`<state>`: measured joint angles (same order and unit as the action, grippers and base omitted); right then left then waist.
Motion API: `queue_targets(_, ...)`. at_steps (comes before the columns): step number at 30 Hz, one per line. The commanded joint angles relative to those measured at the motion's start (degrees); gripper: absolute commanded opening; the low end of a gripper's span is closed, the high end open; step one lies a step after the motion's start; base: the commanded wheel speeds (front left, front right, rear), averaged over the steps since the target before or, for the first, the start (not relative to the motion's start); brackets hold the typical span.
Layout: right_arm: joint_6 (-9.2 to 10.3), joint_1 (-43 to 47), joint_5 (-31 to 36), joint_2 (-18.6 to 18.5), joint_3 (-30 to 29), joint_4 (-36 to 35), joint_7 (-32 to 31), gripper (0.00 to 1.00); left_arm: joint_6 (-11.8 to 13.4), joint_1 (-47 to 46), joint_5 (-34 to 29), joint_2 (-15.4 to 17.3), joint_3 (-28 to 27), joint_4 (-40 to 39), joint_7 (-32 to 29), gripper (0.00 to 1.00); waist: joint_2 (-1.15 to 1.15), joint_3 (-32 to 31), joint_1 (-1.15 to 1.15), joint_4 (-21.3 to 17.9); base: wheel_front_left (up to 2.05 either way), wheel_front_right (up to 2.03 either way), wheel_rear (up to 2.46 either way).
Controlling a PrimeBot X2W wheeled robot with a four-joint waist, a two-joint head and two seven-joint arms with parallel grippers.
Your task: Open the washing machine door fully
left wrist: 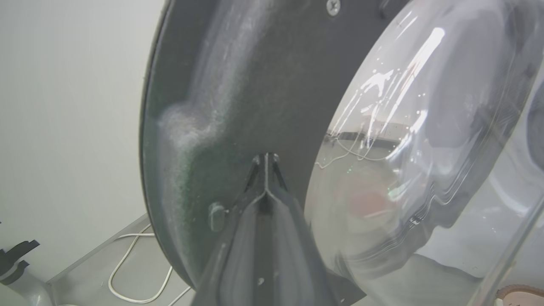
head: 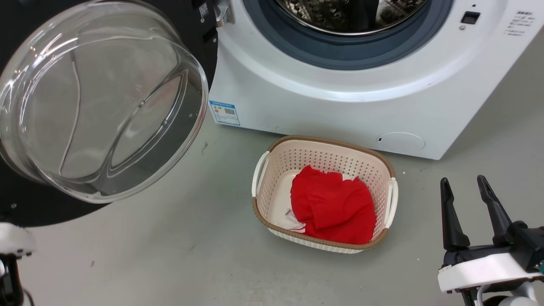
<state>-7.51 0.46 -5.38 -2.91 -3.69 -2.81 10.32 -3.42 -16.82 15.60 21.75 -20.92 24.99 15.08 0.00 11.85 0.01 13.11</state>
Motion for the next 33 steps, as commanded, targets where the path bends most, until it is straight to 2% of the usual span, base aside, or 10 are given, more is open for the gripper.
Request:
queue_targets(1,0.04,0.1,-0.7,0.1,-0.1,0.6,0.7,1.00,-0.4,3.0,-1.3,-1.0,-0.9,-2.3,0.1,0.00,0.00,-1.3,-0.01,-1.2,0.00,0.00,0.00)
queue_targets(4,0.04,0.5,-0.9,0.1,-0.2,1.0,1.1,1.00,-0.7,5.5,-2.3,-2.5,-1.5,-4.9,0.1,0.00,0.00,-2.2,-0.01,-1.5,0.00,0.00,0.00)
queue_targets(9,0.04,1.2,-1.3,0.1,-0.3,2.2,1.6,1.00,-1.0,12.1,-4.4,-7.9,-1.5,-13.1,0.1,0.00,0.00,-4.4,-0.01,-1.7,0.00,0.00,0.00)
queue_targets(10,0.04,1.3,-1.2,0.1,-0.3,2.3,1.7,1.00,-0.8,13.1,-4.9,-9.1,-1.3,-15.1,0.1,0.22,0.00,-4.7,-0.01,-1.8,0.00,0.00,0.00)
queue_targets(11,0.04,1.5,-1.2,0.1,-0.2,2.5,1.7,1.00,-0.7,14.5,-5.4,-10.4,-0.8,-16.6,0.1,0.72,0.00,-5.1,-0.01,-1.9,0.00,0.00,0.00)
queue_targets(12,0.04,1.6,-1.2,0.1,-0.2,2.5,1.8,1.00,-0.7,15.7,-5.7,-11.9,-0.5,-18.1,0.1,1.00,0.00,-5.5,-0.01,-2.0,0.00,0.00,0.00)
queue_targets(16,0.04,2.1,-1.3,0.1,-0.1,3.0,1.9,1.00,-1.0,19.6,-7.4,-15.6,1.9,-22.7,0.1,1.00,0.00,-7.1,-0.01,-2.5,0.00,0.00,0.00)
queue_targets(20,0.04,2.4,-1.1,0.1,0.3,3.2,1.7,1.00,-0.9,22.0,-9.4,-17.6,6.8,-25.8,0.1,1.00,0.00,-8.3,-0.01,-3.4,0.00,0.00,0.00)
queue_targets(27,0.04,2.5,-0.5,0.1,0.9,2.9,1.4,1.00,-1.0,21.1,-8.5,-18.7,15.7,-27.8,0.1,1.00,0.00,-9.2,-0.01,-7.1,0.00,0.00,0.00)
queue_targets(33,0.04,2.7,0.4,0.1,1.7,2.5,0.9,1.00,-1.8,18.5,-9.3,-18.7,18.8,-26.6,0.1,1.00,0.00,-9.8,-0.01,-11.4,0.00,0.00,0.00)
